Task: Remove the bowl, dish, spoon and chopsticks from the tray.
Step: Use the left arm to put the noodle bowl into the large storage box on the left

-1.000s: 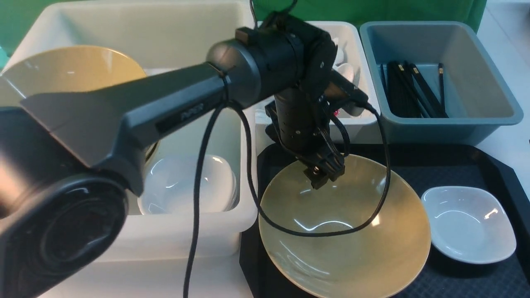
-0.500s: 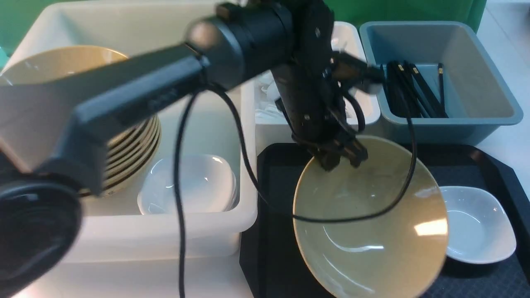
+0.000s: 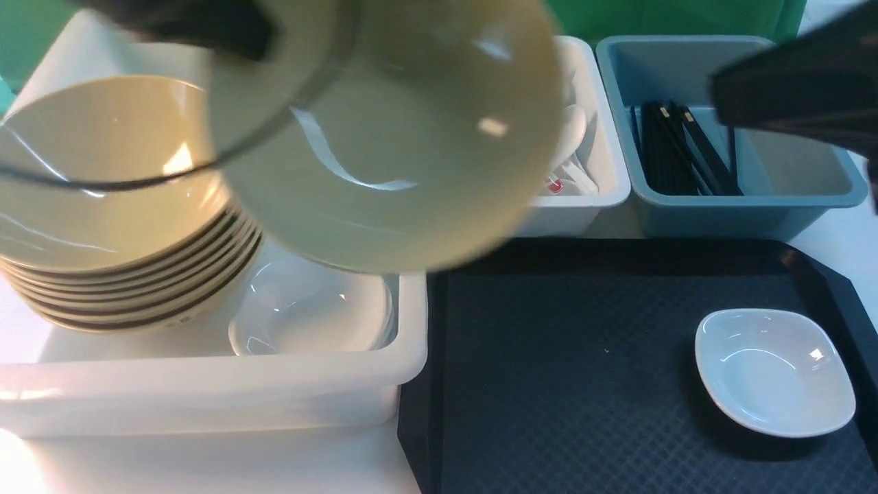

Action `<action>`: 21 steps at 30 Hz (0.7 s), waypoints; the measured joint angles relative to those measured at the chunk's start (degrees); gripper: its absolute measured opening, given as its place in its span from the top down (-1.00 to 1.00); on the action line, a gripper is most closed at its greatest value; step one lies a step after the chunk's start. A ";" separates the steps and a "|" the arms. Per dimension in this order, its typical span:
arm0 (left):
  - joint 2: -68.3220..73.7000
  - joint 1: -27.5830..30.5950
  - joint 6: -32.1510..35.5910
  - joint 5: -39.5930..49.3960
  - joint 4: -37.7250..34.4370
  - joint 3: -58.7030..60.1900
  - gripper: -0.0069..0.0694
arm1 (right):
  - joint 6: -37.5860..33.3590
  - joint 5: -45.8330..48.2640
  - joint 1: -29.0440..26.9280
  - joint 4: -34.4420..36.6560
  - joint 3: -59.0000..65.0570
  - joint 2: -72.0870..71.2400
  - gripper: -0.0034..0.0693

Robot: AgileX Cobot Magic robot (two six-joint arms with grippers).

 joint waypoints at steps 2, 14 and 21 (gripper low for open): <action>-4.54 8.41 -1.34 -3.12 -0.79 5.28 0.80 | -0.52 -0.61 2.60 0.00 -1.61 2.02 0.81; -6.02 29.69 7.86 -15.10 -13.97 26.61 0.78 | -2.90 -1.91 9.95 -0.48 -4.68 9.96 0.81; -3.39 29.69 8.19 -18.45 -5.59 26.61 0.28 | -2.92 -1.51 10.01 -0.48 -4.96 9.96 0.81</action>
